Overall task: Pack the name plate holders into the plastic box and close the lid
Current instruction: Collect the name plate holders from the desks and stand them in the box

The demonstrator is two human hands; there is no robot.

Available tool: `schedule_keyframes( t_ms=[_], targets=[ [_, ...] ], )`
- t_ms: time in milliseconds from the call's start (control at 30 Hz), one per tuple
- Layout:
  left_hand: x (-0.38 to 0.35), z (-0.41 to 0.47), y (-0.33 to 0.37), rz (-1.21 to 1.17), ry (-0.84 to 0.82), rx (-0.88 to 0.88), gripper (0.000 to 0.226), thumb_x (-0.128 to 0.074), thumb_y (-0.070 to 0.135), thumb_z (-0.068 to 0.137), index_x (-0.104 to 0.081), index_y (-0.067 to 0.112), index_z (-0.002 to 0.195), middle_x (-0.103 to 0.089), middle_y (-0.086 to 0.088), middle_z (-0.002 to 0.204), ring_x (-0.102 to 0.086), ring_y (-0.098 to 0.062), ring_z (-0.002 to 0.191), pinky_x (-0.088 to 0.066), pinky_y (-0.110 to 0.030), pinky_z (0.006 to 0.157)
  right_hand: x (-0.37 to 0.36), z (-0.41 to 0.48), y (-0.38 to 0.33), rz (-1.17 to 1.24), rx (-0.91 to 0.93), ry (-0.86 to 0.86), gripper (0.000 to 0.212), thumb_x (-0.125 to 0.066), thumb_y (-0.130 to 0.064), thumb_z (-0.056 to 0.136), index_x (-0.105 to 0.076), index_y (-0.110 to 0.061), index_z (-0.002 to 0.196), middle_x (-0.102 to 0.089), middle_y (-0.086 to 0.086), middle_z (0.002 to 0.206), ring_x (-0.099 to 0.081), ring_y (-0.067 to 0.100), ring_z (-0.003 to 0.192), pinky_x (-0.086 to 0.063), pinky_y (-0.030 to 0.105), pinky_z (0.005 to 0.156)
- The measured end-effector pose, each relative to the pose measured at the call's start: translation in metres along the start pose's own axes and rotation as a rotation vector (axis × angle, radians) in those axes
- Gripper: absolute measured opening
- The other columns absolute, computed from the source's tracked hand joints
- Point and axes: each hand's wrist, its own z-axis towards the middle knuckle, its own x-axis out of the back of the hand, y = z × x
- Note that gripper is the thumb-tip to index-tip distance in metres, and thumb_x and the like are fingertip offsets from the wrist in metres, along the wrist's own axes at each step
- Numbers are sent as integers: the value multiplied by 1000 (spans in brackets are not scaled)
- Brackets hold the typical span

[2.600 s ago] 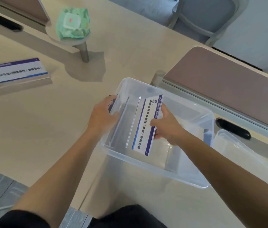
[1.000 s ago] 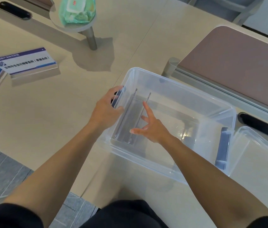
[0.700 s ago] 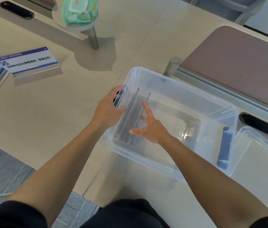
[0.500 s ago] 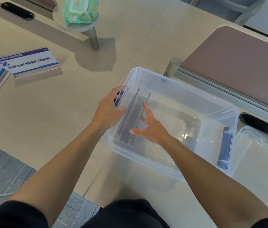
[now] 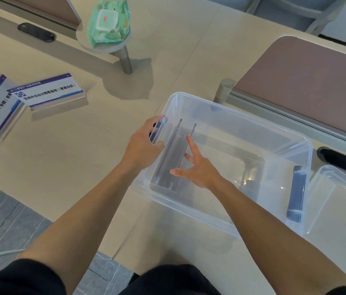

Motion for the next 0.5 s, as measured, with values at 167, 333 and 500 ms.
schedule_keyframes(
  t_ms=[167,333,500],
  targets=[
    [-1,3,-5,6,10,-20,67,-62,14,85,-40,51,137,-60,5,115,-63,-13,91,-54,-29,73,1,-1,-1,-10,-7,-28,116,-79,-49,78,11,-57,149,-31,0,161,-32,25,147,-38,47,110],
    [-4,-1,-2,275,55,-160,64,-63,26,84,-41,31,144,-51,1,119,-45,-24,116,-37,-35,104,16,-27,-6,-44,-39,129,101,-75,-57,78,-4,-59,149,-51,2,144,-55,26,127,-49,44,103],
    [-7,-22,10,532,79,-391,49,-62,29,85,-55,22,133,-48,-9,136,-38,-36,126,-29,-43,107,56,-85,-2,-254,-129,301,49,-67,-51,88,-58,-33,132,-70,-1,116,-69,19,96,-55,35,87]
  ],
)
